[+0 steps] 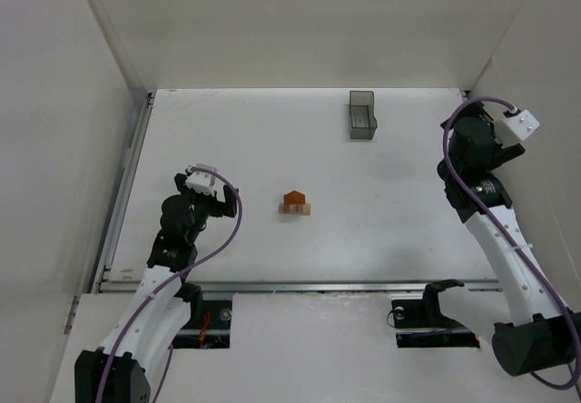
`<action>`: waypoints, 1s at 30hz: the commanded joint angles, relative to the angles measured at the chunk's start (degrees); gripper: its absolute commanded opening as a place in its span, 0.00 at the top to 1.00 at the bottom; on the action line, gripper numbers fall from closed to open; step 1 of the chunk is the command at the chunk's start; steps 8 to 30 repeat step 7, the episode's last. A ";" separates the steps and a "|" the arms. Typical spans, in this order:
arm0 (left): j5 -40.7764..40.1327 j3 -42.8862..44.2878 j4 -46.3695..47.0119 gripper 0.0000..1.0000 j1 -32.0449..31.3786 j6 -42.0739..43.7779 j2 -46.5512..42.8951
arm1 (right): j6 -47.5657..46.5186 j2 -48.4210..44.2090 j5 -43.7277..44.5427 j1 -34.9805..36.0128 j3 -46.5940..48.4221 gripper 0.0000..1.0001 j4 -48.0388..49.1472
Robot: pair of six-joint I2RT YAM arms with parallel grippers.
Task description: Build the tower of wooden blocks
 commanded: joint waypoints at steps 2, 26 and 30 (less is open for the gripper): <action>-0.38 -0.45 2.94 0.08 0.20 -0.49 -0.89 | 2.31 -1.77 -3.09 0.66 0.79 0.00 1.64; -0.38 -0.45 2.94 0.08 0.20 -0.49 -1.42 | 2.84 -1.77 -3.11 0.66 0.26 0.00 2.17; -0.38 -0.45 2.94 0.08 0.20 -0.49 -1.42 | 2.84 -1.77 -3.11 0.66 0.26 0.00 2.17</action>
